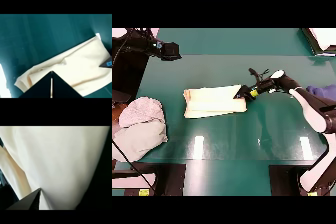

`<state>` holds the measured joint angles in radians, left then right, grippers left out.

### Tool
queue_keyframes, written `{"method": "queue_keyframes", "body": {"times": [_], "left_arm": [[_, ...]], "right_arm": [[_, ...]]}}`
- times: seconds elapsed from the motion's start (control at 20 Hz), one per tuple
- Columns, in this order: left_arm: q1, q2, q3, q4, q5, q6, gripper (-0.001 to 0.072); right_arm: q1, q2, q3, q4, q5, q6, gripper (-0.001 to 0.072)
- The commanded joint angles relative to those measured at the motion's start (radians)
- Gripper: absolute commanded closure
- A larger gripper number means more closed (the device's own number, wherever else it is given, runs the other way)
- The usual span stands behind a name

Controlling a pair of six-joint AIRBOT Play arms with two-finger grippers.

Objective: Fold the shirts.

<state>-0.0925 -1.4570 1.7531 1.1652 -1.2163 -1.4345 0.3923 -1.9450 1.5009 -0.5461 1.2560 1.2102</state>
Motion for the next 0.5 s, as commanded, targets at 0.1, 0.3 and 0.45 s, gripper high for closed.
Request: {"method": "queue_keyframes", "body": {"times": [0.1, 0.3, 0.45], "left_arm": [[0.000, 0.000, 0.000, -0.014, -0.022, 0.002, 0.0682], [-0.008, 0.000, 0.000, -0.080, -0.025, 0.002, 0.0682], [-0.044, 0.000, 0.000, -0.082, -0.020, 0.003, 0.0682]], "right_arm": [[0.073, -0.035, 0.089, 0.029, -0.008, -0.040, 0.0696], [-0.001, 0.078, 0.104, 0.009, 0.002, -0.025, 0.0698], [-0.160, 0.264, 0.050, -0.136, 0.005, 0.007, 0.0698]]}}
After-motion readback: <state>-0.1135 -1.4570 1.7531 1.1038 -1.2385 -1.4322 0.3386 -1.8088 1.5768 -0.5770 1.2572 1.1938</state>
